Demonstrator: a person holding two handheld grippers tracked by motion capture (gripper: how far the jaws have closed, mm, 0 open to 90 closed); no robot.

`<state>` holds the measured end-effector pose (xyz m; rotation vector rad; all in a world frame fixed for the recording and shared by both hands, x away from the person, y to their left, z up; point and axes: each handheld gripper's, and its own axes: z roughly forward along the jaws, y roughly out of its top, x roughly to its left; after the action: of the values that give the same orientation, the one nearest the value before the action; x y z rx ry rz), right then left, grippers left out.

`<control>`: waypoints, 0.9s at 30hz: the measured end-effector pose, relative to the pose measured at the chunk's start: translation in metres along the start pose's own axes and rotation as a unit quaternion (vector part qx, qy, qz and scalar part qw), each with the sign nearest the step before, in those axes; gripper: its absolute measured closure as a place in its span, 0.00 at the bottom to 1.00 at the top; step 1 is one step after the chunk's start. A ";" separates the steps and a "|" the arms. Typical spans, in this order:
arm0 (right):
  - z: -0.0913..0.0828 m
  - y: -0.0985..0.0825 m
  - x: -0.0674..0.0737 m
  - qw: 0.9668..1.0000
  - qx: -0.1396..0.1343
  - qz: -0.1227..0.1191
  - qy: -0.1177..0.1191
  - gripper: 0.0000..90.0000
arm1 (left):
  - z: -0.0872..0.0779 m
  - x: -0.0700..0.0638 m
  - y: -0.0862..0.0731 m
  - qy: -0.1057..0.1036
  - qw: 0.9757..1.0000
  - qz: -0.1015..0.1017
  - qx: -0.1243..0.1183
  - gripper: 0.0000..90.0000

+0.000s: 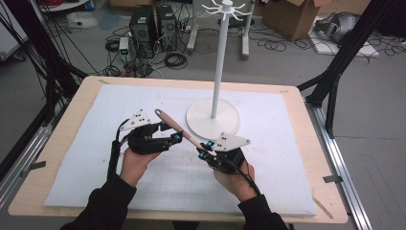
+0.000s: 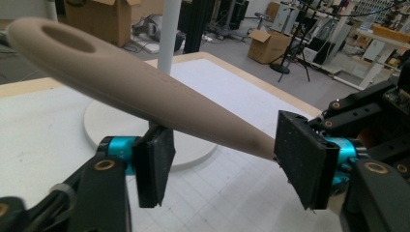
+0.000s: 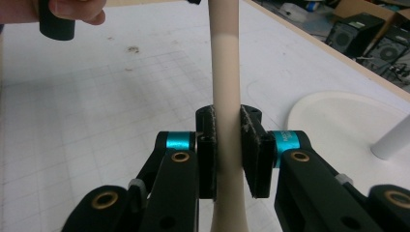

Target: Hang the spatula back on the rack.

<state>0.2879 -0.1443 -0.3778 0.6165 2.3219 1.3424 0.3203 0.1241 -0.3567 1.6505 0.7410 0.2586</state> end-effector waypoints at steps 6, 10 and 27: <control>-0.003 0.004 0.001 1.000 0.000 -0.003 -0.021 0.87 | 0.006 -0.003 0.012 -0.003 1.000 -0.007 -0.002 0.55; -0.007 0.009 0.001 0.999 -0.007 -0.006 -0.034 0.87 | 0.007 -0.006 0.021 -0.025 1.000 -0.006 -0.011 0.63; -0.016 0.024 0.008 0.999 -0.044 -0.014 -0.026 0.87 | -0.001 -0.027 0.052 -0.123 0.991 0.040 -0.046 0.81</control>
<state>0.2772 -0.1408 -0.3496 0.5818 2.2094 1.3892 0.3154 0.1067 -0.3014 1.5921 0.4714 0.1406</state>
